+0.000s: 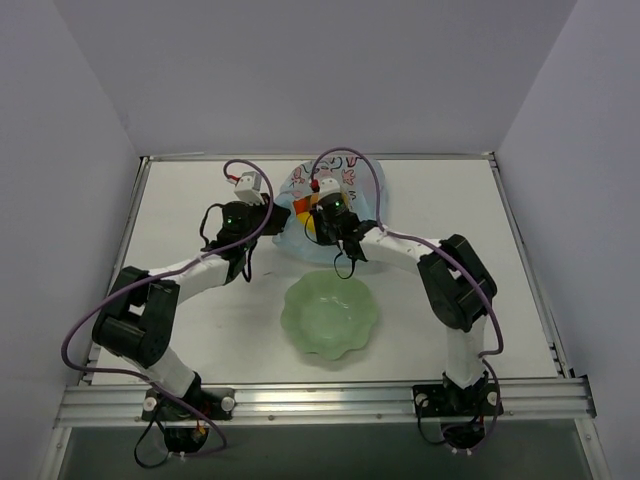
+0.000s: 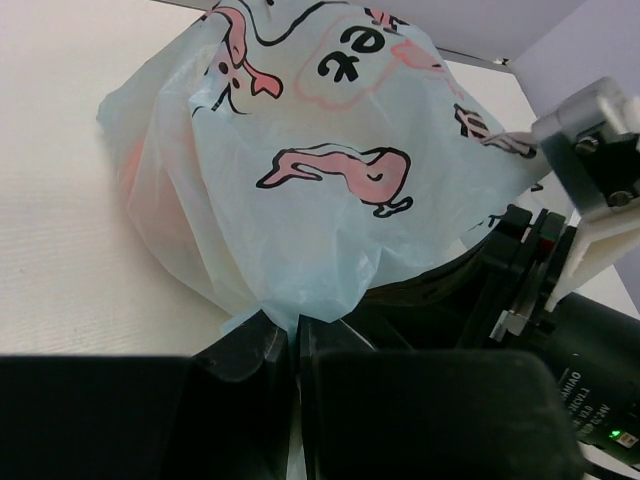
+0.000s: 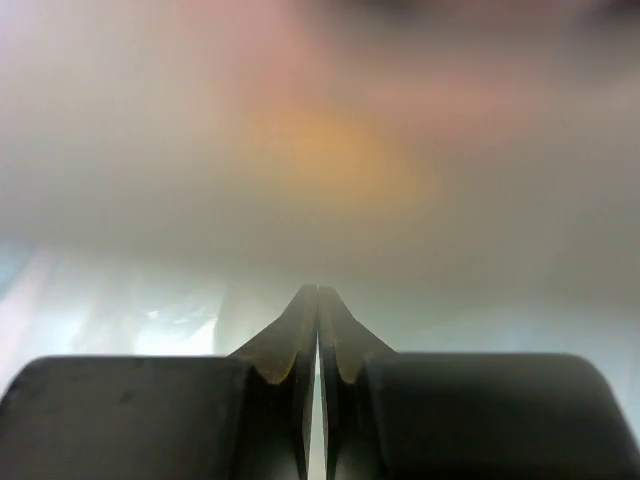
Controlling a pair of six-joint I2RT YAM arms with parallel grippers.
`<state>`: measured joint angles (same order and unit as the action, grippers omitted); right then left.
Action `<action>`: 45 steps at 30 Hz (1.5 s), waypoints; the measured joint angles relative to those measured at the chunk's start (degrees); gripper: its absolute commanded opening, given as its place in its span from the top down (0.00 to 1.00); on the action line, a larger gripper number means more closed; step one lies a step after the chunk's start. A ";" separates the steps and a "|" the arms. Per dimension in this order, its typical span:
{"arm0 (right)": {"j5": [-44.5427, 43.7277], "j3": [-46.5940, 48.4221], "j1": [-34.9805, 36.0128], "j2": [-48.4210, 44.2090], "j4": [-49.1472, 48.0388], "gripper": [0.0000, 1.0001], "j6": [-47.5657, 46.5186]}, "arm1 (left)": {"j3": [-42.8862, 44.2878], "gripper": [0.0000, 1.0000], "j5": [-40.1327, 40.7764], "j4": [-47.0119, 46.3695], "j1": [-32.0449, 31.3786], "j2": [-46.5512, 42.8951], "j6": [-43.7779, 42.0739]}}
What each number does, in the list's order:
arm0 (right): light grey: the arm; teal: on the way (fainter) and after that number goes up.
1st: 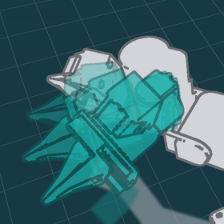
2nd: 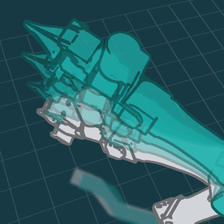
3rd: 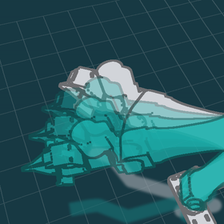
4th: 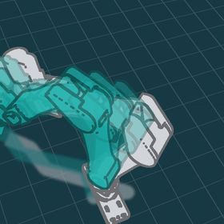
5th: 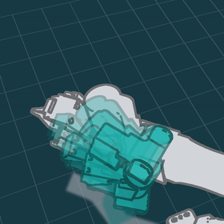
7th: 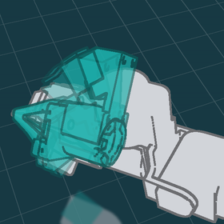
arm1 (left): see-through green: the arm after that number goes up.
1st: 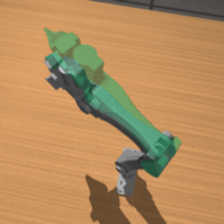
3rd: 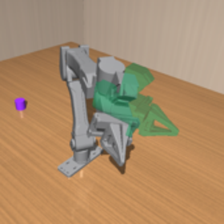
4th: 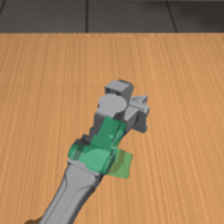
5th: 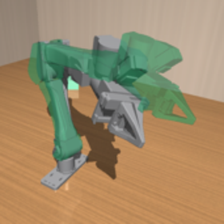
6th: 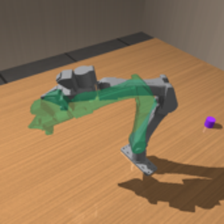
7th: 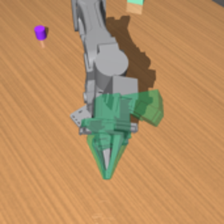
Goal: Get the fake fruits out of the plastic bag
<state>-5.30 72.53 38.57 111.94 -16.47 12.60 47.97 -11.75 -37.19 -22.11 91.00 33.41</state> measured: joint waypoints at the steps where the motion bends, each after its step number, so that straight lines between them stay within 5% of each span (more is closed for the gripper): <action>1: 0.66 0.00 0.00 -0.22 -0.26 1.00 -0.17 | 0.00 0.98 -0.22 -0.22 0.00 0.24 0.07; 17: -1.33 9.40 -5.90 1.22 -1.73 0.41 -0.31 | -1.11 0.98 -0.33 -1.79 0.00 1.44 0.31; 31: -8.24 14.99 -4.74 12.55 -2.84 0.06 3.61 | -1.20 0.98 -2.34 -4.76 0.00 3.32 3.28; 42: -11.47 23.26 -4.83 20.20 -3.72 0.08 3.96 | -1.20 0.98 -2.82 -5.75 0.00 4.31 3.72; 44: -11.72 23.26 -4.83 20.50 -3.78 0.16 4.07 | -1.20 0.98 -2.84 -5.79 0.00 4.37 3.72; 45: -11.80 23.28 -4.83 20.57 -3.78 0.31 4.04 | -1.20 0.98 -2.89 -5.79 0.00 4.42 3.74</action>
<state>-17.10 95.81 33.74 132.51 -20.25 16.64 46.76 -14.63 -42.98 -22.11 95.42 37.15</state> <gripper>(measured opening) 0.871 0.027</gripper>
